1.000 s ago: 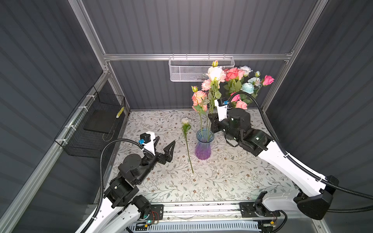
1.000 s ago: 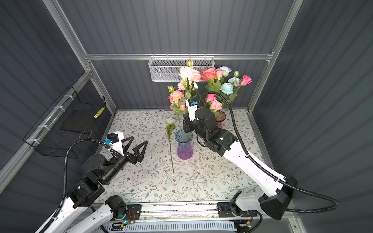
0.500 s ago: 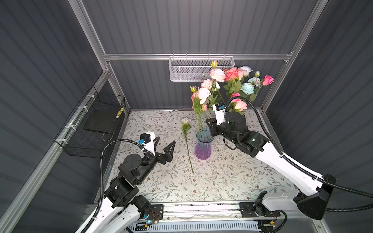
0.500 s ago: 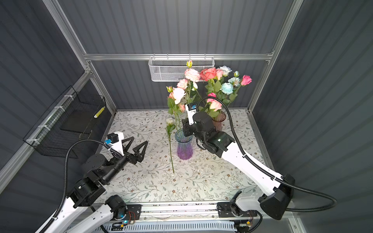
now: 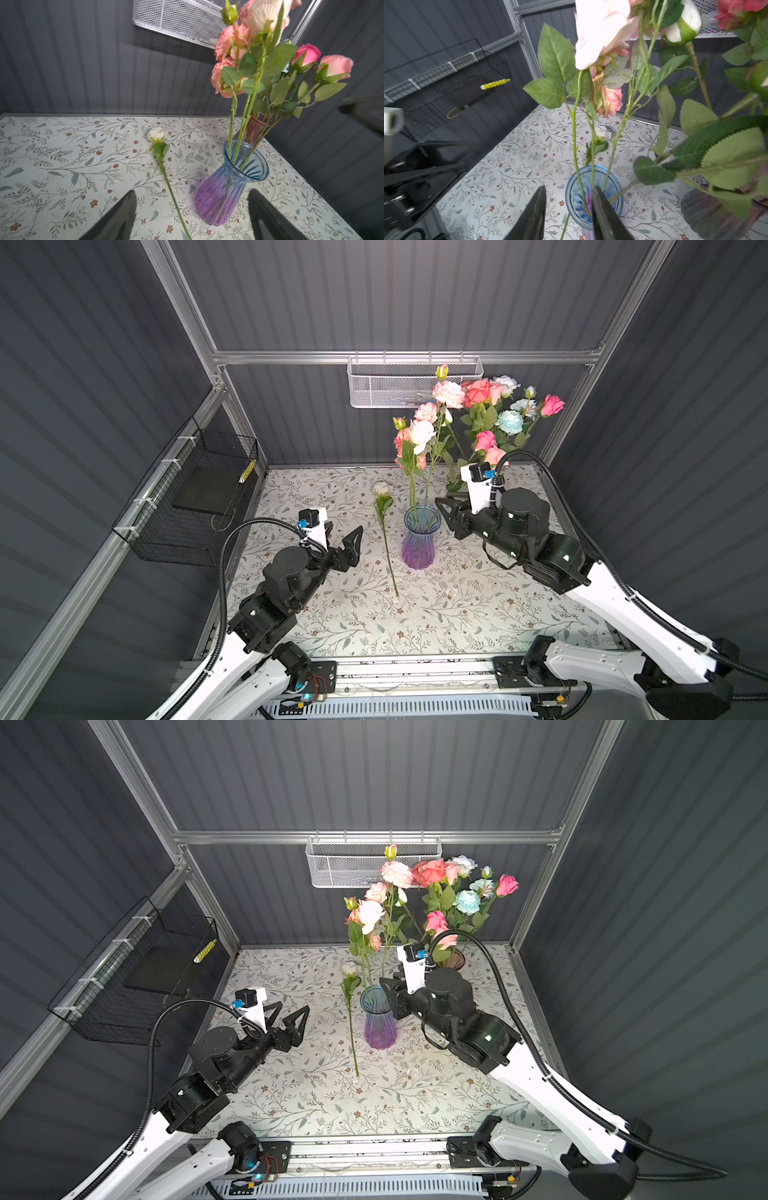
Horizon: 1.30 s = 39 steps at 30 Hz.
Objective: Arrange the flowers into the vase
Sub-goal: 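Open and withdraw the right gripper while the left gripper reaches the white rose, then lower the left gripper onto the white rose stem and close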
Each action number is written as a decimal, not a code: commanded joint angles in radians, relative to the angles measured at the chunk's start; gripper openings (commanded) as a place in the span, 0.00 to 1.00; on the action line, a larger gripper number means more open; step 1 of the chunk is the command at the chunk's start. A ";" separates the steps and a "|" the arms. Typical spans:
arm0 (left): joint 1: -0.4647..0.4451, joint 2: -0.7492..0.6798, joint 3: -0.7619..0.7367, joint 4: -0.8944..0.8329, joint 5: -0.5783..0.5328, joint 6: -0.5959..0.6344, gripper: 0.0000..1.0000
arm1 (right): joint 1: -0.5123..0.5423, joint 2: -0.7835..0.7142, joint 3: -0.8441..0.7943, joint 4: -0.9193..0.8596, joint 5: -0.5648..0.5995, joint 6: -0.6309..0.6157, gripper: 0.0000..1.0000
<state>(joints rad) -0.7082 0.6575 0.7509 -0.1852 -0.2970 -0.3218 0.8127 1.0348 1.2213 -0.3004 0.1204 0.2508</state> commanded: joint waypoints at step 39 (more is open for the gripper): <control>0.148 1.461 0.890 -0.439 0.156 -0.030 0.49 | 0.000 -0.674 -0.647 -0.215 0.360 0.373 0.47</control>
<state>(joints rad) -0.5575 2.0861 1.6028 -0.5655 -0.0956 -0.3664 0.8143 0.3801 0.5888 -0.4953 0.4500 0.5949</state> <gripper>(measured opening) 0.488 0.468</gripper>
